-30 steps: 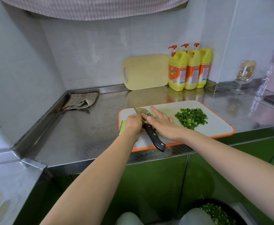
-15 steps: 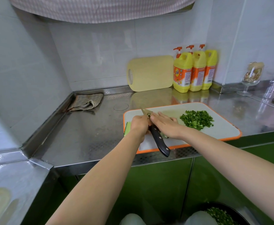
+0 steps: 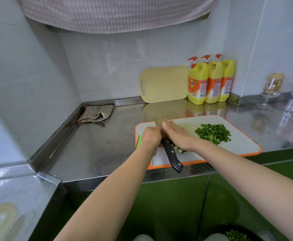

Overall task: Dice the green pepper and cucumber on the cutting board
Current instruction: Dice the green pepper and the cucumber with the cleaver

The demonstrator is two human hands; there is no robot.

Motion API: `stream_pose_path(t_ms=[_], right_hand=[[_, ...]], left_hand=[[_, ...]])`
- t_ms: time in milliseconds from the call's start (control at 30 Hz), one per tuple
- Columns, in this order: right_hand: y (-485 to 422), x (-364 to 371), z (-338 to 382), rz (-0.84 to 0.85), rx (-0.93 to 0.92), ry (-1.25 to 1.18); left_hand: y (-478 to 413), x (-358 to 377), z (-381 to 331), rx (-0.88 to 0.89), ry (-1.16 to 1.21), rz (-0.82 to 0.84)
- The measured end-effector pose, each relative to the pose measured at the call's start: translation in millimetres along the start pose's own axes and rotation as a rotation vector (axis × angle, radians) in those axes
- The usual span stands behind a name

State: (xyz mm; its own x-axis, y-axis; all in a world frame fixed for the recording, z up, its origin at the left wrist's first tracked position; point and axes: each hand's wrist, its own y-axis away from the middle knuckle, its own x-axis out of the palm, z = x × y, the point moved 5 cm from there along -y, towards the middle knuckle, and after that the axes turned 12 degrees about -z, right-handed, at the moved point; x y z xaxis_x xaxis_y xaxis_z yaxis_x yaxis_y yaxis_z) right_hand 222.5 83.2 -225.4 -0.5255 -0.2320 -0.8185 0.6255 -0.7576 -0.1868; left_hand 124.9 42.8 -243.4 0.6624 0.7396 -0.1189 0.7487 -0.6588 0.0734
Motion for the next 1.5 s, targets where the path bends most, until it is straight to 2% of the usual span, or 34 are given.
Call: stream_pose_path(t_ms=[167,300,433,533,600,667,800,933,1067,1167,1300,1433,1500], right_hand=[[-3.5,2.2,-21.8,0.003,0.085,0.098],[2.3,3.5,-19.1,0.042,-0.019,0.032],[3.2,2.3,-31.3,0.045,0.066,0.113],[9.3,1.7,-23.7,0.058,-0.003,0.049],[12.9,2.2,-23.9,0.092,0.008,0.055],[12.6,0.2,-29.7,0.056,0.034,0.069],[16.6,2.2,-23.9,0.056,-0.068,-0.047],[15.0,-4.8,-35.8,-0.001,0.038,0.004],[23.1,-7.0,-27.8,0.036,-0.085,-0.057],[22.0,-8.9,-39.4,0.008,0.029,-0.015],[22.5,-5.2,-36.9,0.021,-0.013,0.003],[13.0,-11.0,-38.4,-0.058,0.097,0.040],[10.6,-11.3,-28.7,-0.058,0.053,0.036]], left_hand=[[-4.2,-0.7,-0.9,-0.025,0.025,-0.038],[-6.5,-2.2,-0.4,-0.026,0.035,-0.048],[-4.1,-2.6,-2.5,-0.034,0.048,-0.073],[-3.7,-2.4,-3.4,-0.034,0.041,-0.079],[-4.2,-2.2,-2.3,-0.043,0.034,-0.072],[-4.1,-2.8,-2.2,-0.044,0.028,-0.082],[-6.0,-5.0,-4.2,-0.041,0.044,-0.100],[-6.3,-7.4,-4.2,-0.059,0.074,-0.114],[-4.3,-8.6,-5.5,-0.049,0.094,-0.117],[-2.9,-10.9,-5.1,-0.060,0.112,-0.136],[-1.5,-12.1,-8.9,-0.012,0.027,-0.143],[4.1,-9.5,-12.0,0.059,-0.061,-0.096],[4.8,-9.6,-12.5,0.080,-0.082,-0.091]])
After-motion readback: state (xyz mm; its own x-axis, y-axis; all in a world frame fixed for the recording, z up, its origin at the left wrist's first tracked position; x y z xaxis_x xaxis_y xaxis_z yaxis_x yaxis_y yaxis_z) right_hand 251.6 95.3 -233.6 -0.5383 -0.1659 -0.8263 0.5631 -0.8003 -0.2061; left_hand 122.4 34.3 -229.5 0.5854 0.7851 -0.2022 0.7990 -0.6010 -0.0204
